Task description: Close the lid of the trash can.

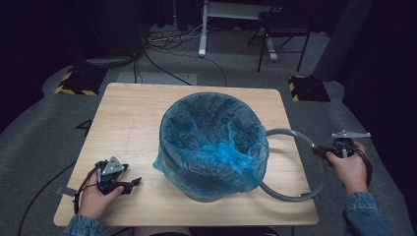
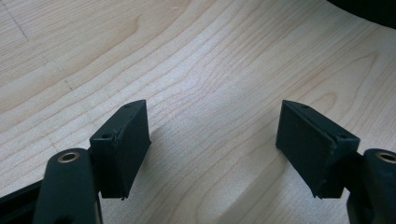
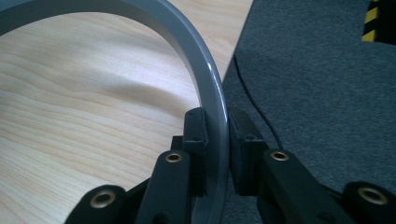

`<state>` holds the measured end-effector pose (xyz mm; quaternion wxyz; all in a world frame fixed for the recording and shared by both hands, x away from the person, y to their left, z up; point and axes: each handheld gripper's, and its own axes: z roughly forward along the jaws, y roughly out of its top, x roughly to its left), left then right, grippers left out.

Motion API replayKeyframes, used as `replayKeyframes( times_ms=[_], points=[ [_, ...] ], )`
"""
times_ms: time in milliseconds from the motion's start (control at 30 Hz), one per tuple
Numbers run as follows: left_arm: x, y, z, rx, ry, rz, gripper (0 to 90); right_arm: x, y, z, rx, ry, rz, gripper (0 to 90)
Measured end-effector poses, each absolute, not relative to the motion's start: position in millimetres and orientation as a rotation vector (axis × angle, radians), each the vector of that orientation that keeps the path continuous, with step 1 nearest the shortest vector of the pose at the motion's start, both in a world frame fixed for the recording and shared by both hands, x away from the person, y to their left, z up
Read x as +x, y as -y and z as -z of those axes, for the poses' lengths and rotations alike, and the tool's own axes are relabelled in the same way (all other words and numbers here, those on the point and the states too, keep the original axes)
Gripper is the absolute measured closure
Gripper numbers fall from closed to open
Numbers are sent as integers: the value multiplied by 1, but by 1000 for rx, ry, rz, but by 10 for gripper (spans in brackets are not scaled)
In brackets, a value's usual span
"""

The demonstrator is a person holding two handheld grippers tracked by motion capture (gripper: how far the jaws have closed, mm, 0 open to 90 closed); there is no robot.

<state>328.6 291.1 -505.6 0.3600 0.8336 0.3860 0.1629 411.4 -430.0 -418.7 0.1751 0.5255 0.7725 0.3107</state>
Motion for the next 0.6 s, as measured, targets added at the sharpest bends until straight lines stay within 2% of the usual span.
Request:
replayKeyframes(
  times_ms=[600],
  points=[
    [329,-291,506,2148,-997,-418,257,400,453,345,1490,-2122,-883,788]
  ],
)
